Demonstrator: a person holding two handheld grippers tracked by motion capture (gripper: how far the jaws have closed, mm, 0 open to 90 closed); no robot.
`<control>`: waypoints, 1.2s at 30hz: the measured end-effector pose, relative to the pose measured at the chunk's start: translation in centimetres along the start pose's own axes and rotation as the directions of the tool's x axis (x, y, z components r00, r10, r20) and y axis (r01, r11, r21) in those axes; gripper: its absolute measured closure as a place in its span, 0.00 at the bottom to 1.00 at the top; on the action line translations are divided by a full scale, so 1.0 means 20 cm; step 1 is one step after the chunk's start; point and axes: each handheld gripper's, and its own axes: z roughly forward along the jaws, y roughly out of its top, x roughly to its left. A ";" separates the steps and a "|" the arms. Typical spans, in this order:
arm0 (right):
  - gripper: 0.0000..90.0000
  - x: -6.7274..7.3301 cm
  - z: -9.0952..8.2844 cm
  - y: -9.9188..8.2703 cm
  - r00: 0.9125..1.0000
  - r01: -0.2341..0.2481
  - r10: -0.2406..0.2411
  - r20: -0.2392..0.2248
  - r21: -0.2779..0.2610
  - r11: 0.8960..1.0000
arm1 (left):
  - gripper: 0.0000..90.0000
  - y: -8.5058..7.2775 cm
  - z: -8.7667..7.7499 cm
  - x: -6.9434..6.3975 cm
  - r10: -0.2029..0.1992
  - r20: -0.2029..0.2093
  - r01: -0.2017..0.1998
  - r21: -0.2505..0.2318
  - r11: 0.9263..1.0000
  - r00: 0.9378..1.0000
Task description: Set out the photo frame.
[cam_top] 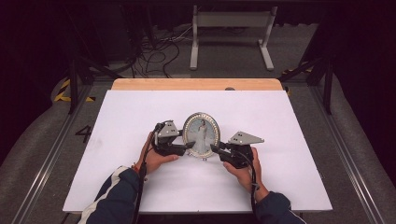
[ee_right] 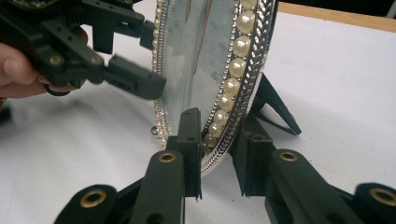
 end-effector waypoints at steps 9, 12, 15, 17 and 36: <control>0.79 0.00 -0.02 0.00 1.000 -0.011 0.012 0.022 -0.034 0.999 | 0.61 0.00 -0.01 0.01 0.020 -0.006 -0.020 -0.009 1.000 1.000; 0.80 -0.01 -0.02 0.00 1.000 -0.016 0.017 0.025 -0.041 0.999 | 0.62 0.00 -0.01 0.01 0.016 0.000 -0.016 -0.010 1.000 1.000; 0.80 -0.01 -0.02 0.00 0.999 -0.021 0.022 0.025 -0.041 0.999 | 0.63 0.00 -0.02 0.01 0.028 0.003 -0.028 -0.006 1.000 1.000; 0.80 -0.01 -0.02 0.00 0.999 -0.025 0.026 0.025 -0.038 0.999 | 0.65 0.00 -0.02 0.01 0.018 0.004 -0.018 -0.004 1.000 1.000; 0.79 -0.01 -0.02 0.00 0.998 -0.016 0.018 0.056 -0.037 0.999 | 0.69 0.00 -0.05 -0.04 0.050 -0.016 -0.050 0.031 0.998 0.999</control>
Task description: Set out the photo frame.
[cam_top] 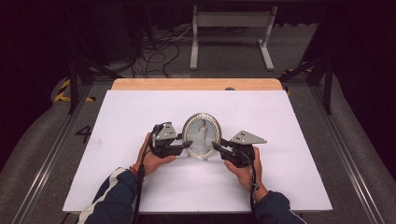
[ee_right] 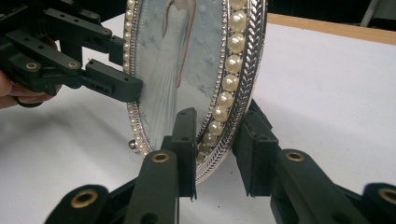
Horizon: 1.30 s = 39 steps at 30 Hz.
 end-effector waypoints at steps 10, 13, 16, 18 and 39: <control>0.77 0.00 0.02 0.01 1.000 0.009 -0.009 0.013 -0.002 1.000 | 0.71 -0.01 -0.03 -0.03 0.027 0.004 -0.027 -0.005 1.000 1.000; 0.77 -0.01 0.02 0.01 1.000 0.002 -0.002 0.010 -0.004 1.000 | 0.71 -0.01 -0.03 -0.04 0.030 0.003 -0.030 0.001 1.000 1.000; 0.77 -0.01 0.02 0.01 1.000 0.006 -0.006 0.008 -0.004 1.000 | 0.71 -0.01 -0.03 -0.03 0.029 0.011 -0.029 0.003 1.000 1.000; 0.77 0.00 0.02 0.01 1.000 0.009 -0.009 0.007 -0.005 1.000 | 0.71 -0.01 -0.03 -0.03 0.026 0.013 -0.026 0.001 1.000 1.000; 0.72 0.02 0.06 0.02 0.998 0.055 -0.055 0.011 0.000 0.999 | 0.71 -0.04 -0.06 -0.07 0.021 -0.007 -0.021 0.003 1.000 1.000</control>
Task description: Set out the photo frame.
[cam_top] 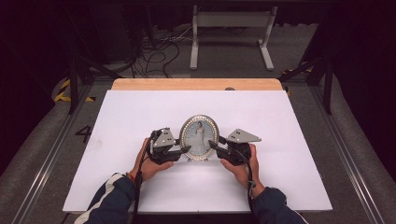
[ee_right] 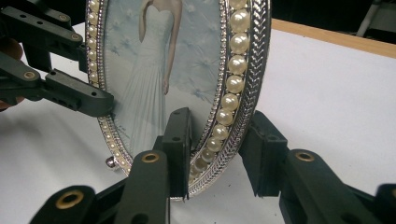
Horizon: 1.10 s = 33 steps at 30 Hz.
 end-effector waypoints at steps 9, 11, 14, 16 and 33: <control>0.73 0.01 0.00 0.00 1.000 0.013 -0.013 0.002 0.005 1.000 | 0.69 0.00 0.00 0.00 -0.002 -0.012 0.002 0.001 1.000 1.000; 0.73 0.01 0.00 0.00 1.000 0.016 -0.016 0.002 0.005 1.000 | 0.69 0.00 0.00 0.00 0.001 -0.015 -0.001 0.003 1.000 1.000; 0.73 0.02 0.00 0.00 1.000 0.021 -0.021 0.005 0.007 1.000 | 0.68 0.00 0.00 0.00 0.008 -0.019 -0.008 0.007 1.000 1.000; 0.74 0.02 0.00 0.00 1.000 0.025 -0.025 0.004 0.007 1.000 | 0.68 0.00 0.00 0.00 0.011 -0.019 -0.010 0.011 1.000 1.000; 0.75 0.03 0.00 0.00 0.999 0.037 -0.036 -0.006 0.019 0.999 | 0.64 0.00 0.00 0.00 0.031 -0.046 -0.030 0.018 0.999 0.998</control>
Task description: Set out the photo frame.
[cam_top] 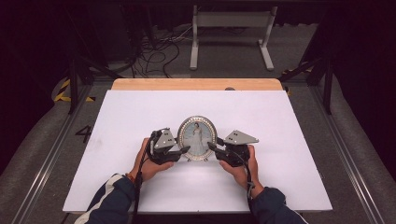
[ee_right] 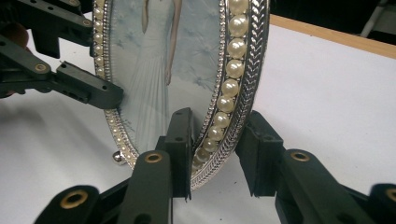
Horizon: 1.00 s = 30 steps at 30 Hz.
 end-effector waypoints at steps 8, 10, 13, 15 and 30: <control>0.75 0.01 -0.01 0.00 1.000 0.001 -0.001 0.003 0.003 1.000 | 0.64 0.00 0.00 0.01 -0.003 0.010 0.003 -0.005 1.000 1.000; 0.75 0.01 -0.01 0.00 1.000 0.000 0.000 0.006 0.003 1.000 | 0.64 0.00 0.01 0.01 -0.002 0.011 0.002 -0.006 1.000 1.000; 0.74 0.01 -0.01 0.00 1.000 0.001 -0.001 0.005 0.002 1.000 | 0.64 0.00 0.02 0.00 0.003 0.014 -0.003 0.006 1.000 1.000; 0.74 0.01 -0.01 0.00 1.000 0.004 -0.004 0.004 0.003 1.000 | 0.64 0.00 0.02 0.00 0.004 0.015 -0.004 0.004 1.000 1.000; 0.60 0.02 -0.02 0.01 0.996 0.090 -0.091 0.022 0.042 0.995 | 0.50 0.00 0.00 0.00 0.008 0.011 -0.008 0.009 1.000 1.000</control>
